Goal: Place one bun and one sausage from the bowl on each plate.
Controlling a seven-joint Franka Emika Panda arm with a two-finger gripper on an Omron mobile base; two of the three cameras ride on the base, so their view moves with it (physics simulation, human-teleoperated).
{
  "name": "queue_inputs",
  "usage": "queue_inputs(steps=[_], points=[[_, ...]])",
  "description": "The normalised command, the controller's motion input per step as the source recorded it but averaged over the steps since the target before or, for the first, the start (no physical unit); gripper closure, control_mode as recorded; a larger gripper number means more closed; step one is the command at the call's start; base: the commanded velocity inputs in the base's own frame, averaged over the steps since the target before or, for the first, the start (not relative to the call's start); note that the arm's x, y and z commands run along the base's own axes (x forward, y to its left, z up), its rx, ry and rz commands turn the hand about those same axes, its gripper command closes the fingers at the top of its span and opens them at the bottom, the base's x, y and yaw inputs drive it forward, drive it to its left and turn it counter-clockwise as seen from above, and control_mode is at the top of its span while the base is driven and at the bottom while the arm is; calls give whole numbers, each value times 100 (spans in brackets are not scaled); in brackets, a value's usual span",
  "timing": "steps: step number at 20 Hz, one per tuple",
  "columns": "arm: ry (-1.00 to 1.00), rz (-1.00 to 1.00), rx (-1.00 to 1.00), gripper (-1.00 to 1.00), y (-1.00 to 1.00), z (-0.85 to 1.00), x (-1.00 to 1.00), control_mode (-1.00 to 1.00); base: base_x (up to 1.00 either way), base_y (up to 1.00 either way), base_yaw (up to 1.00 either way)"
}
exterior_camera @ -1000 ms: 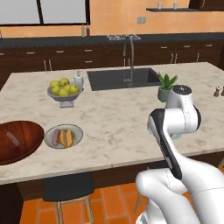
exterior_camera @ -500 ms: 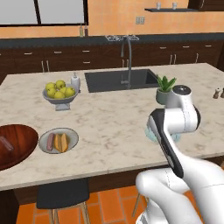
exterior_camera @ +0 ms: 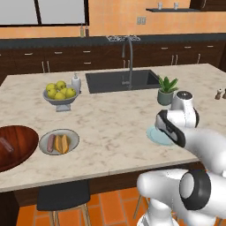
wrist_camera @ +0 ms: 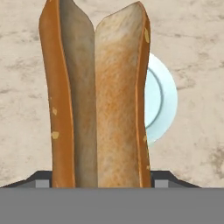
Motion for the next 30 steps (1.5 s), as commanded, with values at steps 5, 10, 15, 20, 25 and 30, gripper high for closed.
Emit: queue_inputs(steps=[5,10,15,20,25,30], points=[[7,0,1,100,-53,-37,86,-100,0,0,0],[0,3,0,100,-39,-35,26,-100,0,0,0],[0,2,0,100,0,-26,-4,-100,0,0,0],[0,0,0,-100,0,-4,0,-100,0,0,0],[1,0,0,-100,0,0,0,-100,0,0,0],[0,0,0,-100,0,0,0,-100,0,0,0]])
